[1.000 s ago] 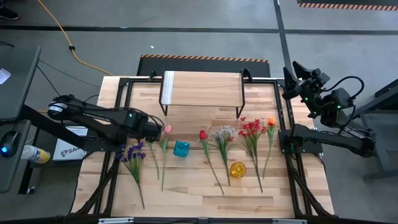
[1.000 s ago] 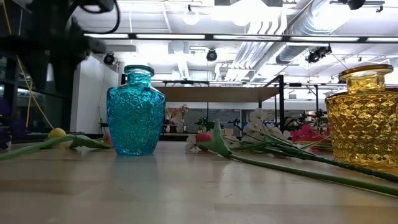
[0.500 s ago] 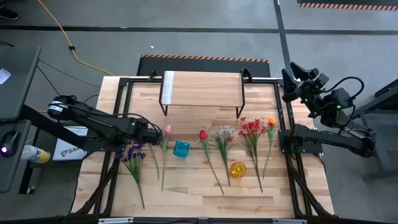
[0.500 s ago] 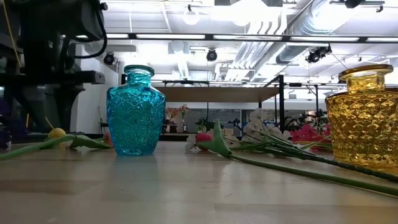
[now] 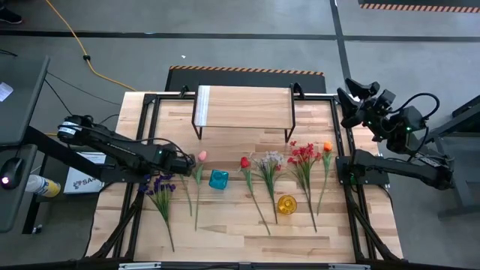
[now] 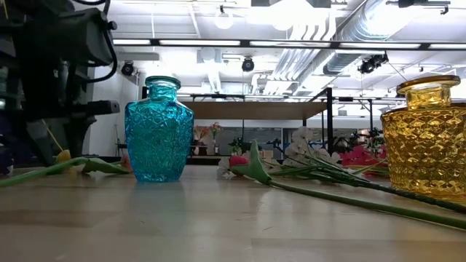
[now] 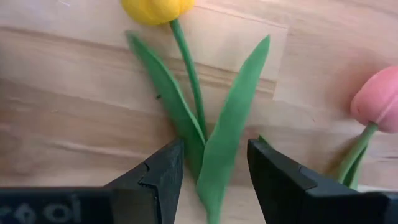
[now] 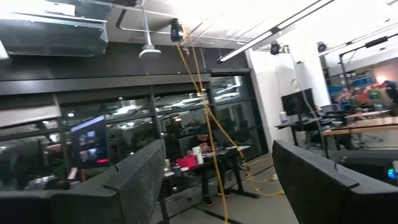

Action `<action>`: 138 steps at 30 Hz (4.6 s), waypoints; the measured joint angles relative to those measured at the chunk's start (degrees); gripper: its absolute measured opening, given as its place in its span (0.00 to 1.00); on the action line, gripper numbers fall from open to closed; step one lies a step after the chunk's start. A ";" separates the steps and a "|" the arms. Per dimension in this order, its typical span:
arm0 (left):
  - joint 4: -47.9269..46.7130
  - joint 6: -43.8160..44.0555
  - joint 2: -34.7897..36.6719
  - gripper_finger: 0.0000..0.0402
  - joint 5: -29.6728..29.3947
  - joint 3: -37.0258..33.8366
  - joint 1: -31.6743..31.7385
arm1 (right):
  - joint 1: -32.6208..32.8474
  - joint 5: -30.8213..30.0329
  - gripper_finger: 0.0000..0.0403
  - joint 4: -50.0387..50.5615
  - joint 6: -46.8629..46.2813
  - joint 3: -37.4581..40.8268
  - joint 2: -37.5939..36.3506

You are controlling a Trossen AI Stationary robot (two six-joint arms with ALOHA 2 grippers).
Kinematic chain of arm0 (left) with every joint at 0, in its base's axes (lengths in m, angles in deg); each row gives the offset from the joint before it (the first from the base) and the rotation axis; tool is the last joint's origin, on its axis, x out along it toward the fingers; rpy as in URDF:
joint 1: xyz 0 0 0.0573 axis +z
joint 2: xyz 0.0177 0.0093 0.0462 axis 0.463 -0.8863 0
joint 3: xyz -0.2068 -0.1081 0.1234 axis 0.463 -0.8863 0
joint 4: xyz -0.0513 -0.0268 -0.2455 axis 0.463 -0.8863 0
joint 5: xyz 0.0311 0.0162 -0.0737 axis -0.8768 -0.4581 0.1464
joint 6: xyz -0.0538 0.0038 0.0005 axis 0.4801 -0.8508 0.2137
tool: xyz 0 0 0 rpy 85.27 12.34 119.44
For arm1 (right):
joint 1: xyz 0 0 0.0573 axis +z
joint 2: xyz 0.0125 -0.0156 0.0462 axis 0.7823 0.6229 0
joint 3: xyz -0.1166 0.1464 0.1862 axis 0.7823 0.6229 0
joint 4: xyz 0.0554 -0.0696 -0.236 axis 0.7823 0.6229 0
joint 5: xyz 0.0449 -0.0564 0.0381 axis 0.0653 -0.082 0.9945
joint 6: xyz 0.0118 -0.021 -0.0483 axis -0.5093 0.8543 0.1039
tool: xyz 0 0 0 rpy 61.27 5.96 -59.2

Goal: Pick and place flowers into a vace then onto a shelf
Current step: Put the yellow flower into the blue vase

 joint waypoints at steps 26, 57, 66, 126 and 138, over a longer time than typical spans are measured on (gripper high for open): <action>1.22 0.38 -4.50 0.21 -3.59 -1.88 -0.11 | 0.04 3.25 0.71 0.27 -1.01 0.00 0.00; -34.01 -1.16 -0.38 0.07 -20.00 24.37 0.00 | 0.02 3.25 0.71 3.27 -0.81 0.00 0.00; -40.08 -20.63 0.78 0.07 -32.78 48.84 0.00 | 0.02 3.02 0.71 3.53 -0.69 0.00 0.00; -17.69 -37.54 -14.79 0.07 -74.38 56.09 -27.94 | 0.02 -4.92 0.71 0.09 -0.57 0.00 0.09; -9.14 -44.06 -18.53 0.07 -74.08 56.05 -18.99 | 0.02 -4.94 0.71 0.58 4.59 0.00 0.11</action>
